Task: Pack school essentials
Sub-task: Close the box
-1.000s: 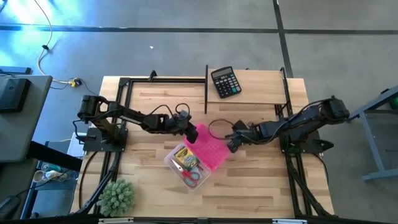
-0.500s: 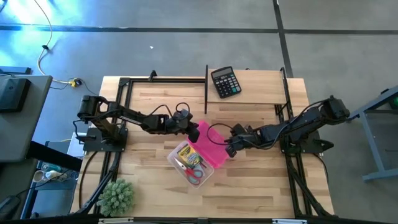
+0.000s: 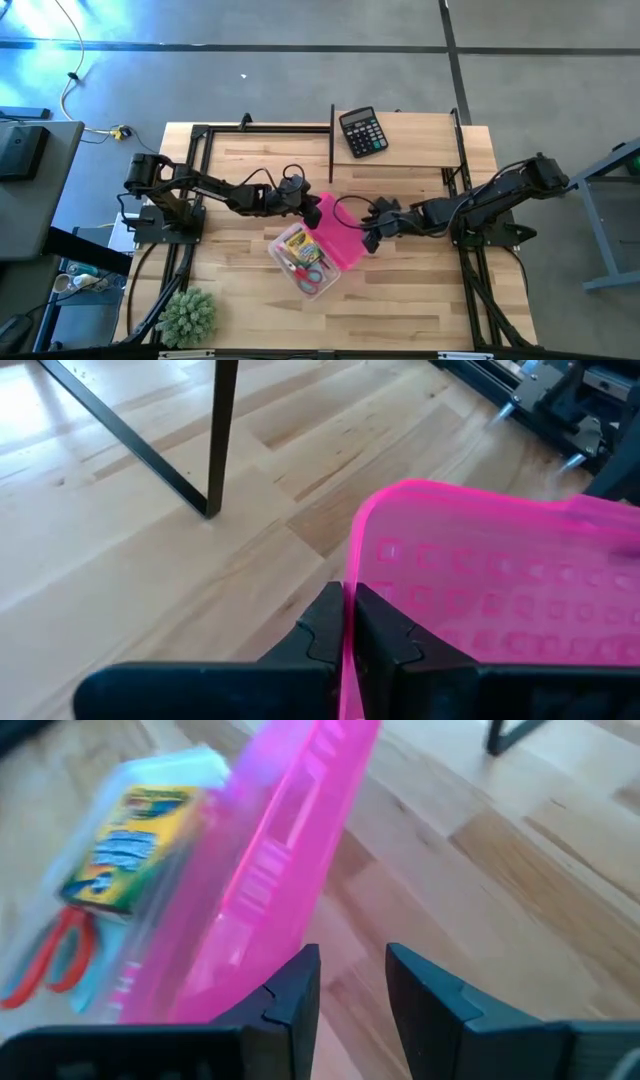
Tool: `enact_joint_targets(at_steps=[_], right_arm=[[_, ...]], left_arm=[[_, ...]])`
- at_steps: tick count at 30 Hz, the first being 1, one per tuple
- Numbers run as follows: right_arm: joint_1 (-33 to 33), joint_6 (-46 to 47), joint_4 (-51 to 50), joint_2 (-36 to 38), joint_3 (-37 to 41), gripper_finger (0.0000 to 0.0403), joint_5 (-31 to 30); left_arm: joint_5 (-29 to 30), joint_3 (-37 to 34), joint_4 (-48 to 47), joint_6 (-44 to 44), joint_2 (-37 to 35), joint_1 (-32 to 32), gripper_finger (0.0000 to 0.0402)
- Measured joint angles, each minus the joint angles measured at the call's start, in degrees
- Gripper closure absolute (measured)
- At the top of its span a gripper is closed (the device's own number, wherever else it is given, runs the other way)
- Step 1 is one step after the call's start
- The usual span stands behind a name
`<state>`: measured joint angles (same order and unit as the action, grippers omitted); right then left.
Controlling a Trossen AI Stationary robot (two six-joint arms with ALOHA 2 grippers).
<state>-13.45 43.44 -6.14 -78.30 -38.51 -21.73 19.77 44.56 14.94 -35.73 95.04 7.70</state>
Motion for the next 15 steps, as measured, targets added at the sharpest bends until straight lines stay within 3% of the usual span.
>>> enact_joint_targets(at_steps=[15], right_arm=[[-0.09,0.20,3.75,-2.01,0.01,0.0295,0.96]], left_arm=[[-0.04,0.00,0.59,-0.09,-0.02,0.00,0.0345]])
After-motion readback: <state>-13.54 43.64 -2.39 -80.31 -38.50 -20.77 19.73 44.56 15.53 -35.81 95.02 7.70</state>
